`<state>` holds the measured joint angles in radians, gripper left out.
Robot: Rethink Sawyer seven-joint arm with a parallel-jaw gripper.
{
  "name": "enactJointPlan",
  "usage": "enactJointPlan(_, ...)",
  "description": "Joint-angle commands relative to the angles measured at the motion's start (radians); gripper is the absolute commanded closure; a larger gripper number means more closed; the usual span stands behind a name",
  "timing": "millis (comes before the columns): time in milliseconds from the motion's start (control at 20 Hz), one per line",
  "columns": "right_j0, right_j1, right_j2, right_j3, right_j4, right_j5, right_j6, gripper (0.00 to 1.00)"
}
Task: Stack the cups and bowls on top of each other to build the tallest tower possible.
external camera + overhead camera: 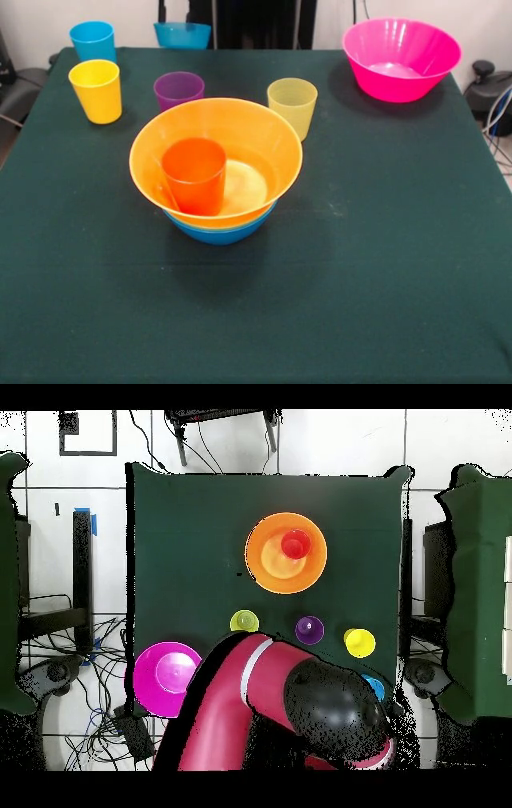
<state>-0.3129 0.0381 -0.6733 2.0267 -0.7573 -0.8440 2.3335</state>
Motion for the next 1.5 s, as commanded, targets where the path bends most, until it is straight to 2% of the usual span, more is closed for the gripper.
enactJointPlan(50,0.003,0.062,0.083,-0.123,0.019,-0.021,-0.069,0.0)
enactJointPlan(300,-0.006,0.074,0.076,-0.125,0.022,-0.039,-0.073,0.0)
enactJointPlan(350,-0.004,0.071,0.078,-0.127,0.017,-0.029,-0.062,1.0)
enactJointPlan(800,0.0,0.051,0.075,-0.139,-0.014,0.0,-0.052,1.0)
enactJointPlan(1300,0.024,0.085,0.059,-0.114,0.076,-0.074,-0.096,1.0)
enactJointPlan(1500,0.042,0.056,0.069,-0.122,0.046,-0.023,-0.065,1.0)
